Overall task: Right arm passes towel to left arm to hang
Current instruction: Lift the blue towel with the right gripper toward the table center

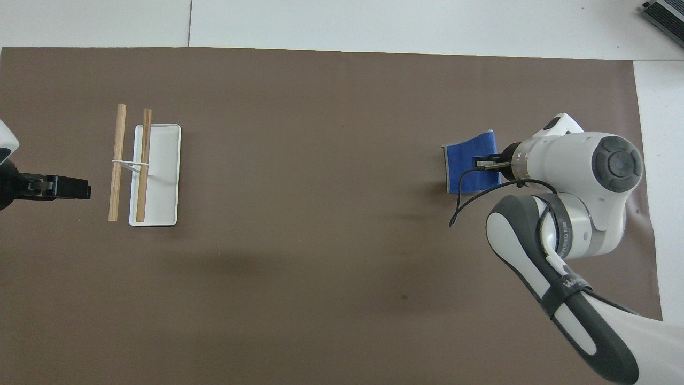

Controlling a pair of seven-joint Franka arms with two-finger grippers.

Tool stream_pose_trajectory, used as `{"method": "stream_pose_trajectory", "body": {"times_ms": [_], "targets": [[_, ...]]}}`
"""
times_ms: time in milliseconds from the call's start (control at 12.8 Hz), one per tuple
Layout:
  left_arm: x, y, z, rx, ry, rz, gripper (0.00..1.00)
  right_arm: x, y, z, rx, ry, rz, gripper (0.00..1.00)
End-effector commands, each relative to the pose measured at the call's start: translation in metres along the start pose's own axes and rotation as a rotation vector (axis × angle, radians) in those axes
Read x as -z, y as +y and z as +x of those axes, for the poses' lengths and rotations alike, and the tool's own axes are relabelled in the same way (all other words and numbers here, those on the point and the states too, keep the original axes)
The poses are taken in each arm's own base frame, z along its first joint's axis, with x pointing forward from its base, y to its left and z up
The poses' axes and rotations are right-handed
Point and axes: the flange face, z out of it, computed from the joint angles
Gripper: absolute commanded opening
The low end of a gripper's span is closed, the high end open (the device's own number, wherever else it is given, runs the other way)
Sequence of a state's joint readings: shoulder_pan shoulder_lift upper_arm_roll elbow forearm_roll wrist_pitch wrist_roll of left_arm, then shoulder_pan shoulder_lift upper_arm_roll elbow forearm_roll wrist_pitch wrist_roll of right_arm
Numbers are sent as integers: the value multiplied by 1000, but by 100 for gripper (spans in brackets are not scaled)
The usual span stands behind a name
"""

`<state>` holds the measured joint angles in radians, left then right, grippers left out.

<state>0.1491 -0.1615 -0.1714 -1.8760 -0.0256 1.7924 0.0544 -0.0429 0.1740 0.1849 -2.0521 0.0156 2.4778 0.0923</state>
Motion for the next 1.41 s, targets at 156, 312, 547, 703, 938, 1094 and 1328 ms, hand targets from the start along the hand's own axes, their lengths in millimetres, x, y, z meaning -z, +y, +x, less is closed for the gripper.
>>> {"method": "stream_pose_trajectory", "body": {"times_ms": [156, 312, 547, 703, 938, 1094, 1328], "targets": [[4, 1, -5, 12, 8, -8, 100, 57, -93, 11, 3, -1, 74, 0], [4, 1, -5, 12, 8, -8, 100, 86, -123, 19, -123, -17, 198, 0], [4, 1, -5, 12, 8, -8, 100, 120, -148, 32, -355, -16, 315, 0], [5, 6, -5, 9, 10, -8, 100, 133, -171, 31, -496, -31, 345, 0], [4, 22, -8, -22, -14, -9, 100, 149, -207, 30, -661, -32, 396, 0], [8, 30, -11, -24, -15, -8, 100, 150, -222, 29, -762, -28, 432, 0], [6, 70, -16, 141, -18, -53, 100, 152, -249, 15, -845, -73, 437, 0]]}}
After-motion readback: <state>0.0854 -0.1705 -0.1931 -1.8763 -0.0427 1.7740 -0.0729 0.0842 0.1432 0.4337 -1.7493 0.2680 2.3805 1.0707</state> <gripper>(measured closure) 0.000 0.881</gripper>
